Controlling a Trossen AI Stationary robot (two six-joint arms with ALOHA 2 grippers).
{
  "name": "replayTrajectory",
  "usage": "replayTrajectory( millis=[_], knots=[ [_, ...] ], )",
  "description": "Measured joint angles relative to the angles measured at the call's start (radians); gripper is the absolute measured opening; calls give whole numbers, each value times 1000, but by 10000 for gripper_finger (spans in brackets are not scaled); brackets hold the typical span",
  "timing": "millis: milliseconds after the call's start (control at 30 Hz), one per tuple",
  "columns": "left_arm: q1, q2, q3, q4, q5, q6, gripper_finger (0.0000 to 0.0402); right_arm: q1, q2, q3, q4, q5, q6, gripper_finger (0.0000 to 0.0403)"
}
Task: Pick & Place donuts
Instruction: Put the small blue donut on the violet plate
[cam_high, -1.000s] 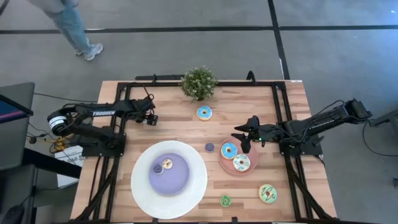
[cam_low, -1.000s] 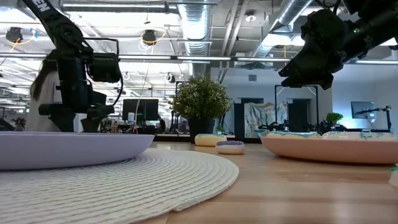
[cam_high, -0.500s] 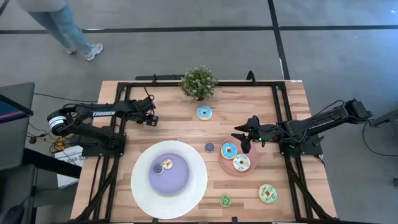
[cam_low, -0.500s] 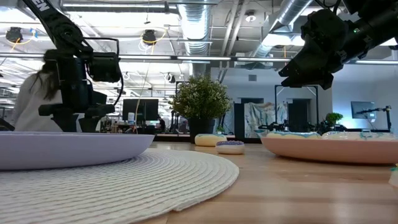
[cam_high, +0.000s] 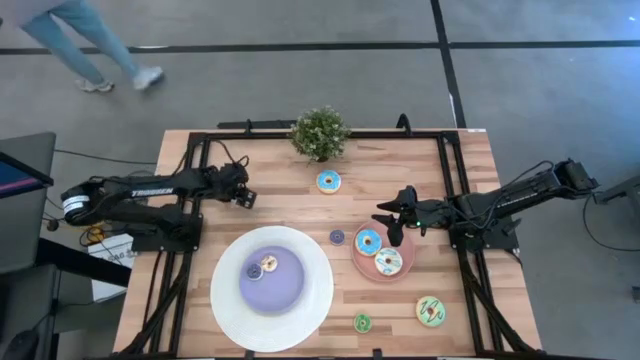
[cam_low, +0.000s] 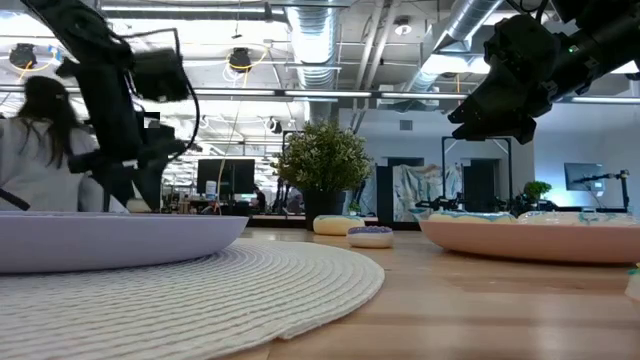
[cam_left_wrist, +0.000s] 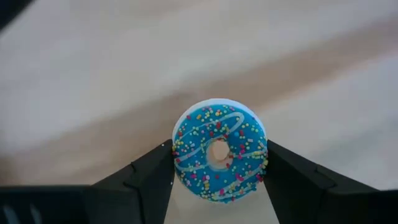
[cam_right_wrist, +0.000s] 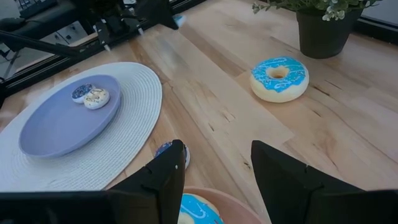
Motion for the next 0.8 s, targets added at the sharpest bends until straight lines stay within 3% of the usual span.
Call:
replayTrajectory(
  millis=[200,367,667,800],
  knots=[
    [-218,-99,-1,51,9,-79,216,0,0,0,0,0,0,173],
    [-451,-114,1,202,-60,-152,216,0,0,0,0,0,0,173],
    [-830,-8,2,557,-154,-120,206,0,0,0,1,0,0,173],
    [-940,74,38,571,-156,-118,190,0,0,0,7,0,0,173]
  ],
)
